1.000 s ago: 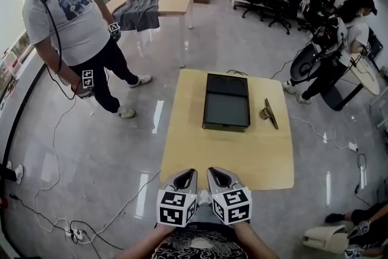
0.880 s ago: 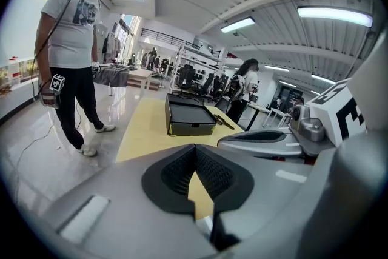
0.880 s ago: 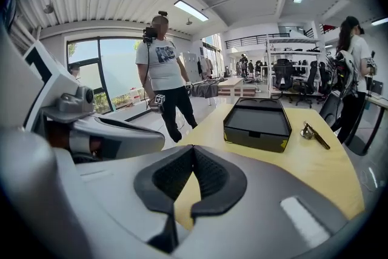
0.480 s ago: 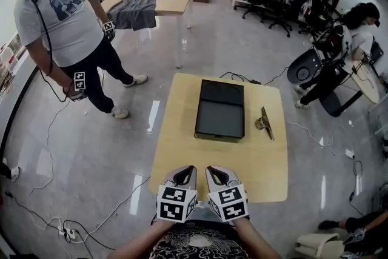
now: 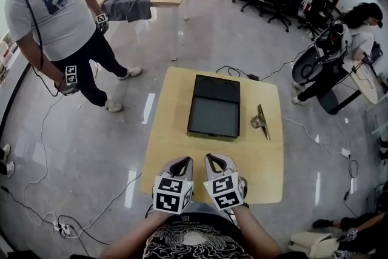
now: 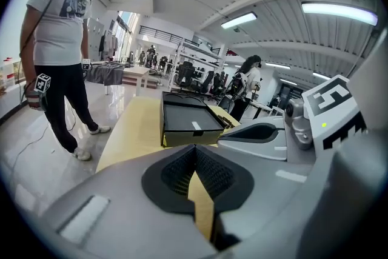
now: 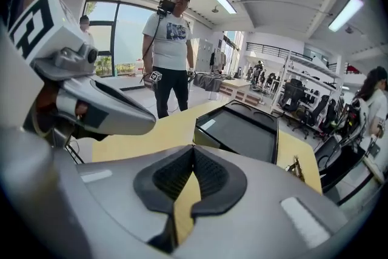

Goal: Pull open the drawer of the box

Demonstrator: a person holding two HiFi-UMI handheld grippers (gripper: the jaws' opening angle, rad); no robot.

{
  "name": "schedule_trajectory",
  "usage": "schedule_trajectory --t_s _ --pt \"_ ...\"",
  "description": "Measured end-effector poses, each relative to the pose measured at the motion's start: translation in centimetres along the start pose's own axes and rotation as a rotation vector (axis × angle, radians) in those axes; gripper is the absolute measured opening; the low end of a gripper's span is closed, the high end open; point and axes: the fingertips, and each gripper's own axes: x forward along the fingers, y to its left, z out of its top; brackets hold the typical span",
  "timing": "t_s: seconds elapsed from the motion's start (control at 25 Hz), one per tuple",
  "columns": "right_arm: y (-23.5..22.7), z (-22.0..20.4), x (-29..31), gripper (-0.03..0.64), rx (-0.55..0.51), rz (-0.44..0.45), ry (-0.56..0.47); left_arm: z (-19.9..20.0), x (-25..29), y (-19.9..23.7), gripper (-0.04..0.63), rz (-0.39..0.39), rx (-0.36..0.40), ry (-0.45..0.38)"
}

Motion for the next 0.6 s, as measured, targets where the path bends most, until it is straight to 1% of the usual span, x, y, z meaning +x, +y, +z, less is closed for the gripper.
schedule_trajectory --t_s 0.16,0.36,0.48,0.6 --pt "-3.4 0.6 4.3 0.006 -0.093 -0.033 0.034 1.8 3.9 2.1 0.005 -0.003 0.013 0.002" --pt "-5.6 0.0 7.9 0.008 -0.142 -0.047 0.05 2.0 7.3 3.4 0.012 0.005 0.056 0.011" --pt "-6.9 -0.1 9.9 0.026 -0.181 -0.058 0.068 2.5 9.1 4.2 0.012 0.001 0.068 0.011" --pt "-8.0 0.0 12.0 0.028 -0.225 -0.072 0.085 3.2 10.7 5.1 0.012 -0.007 0.075 0.013"
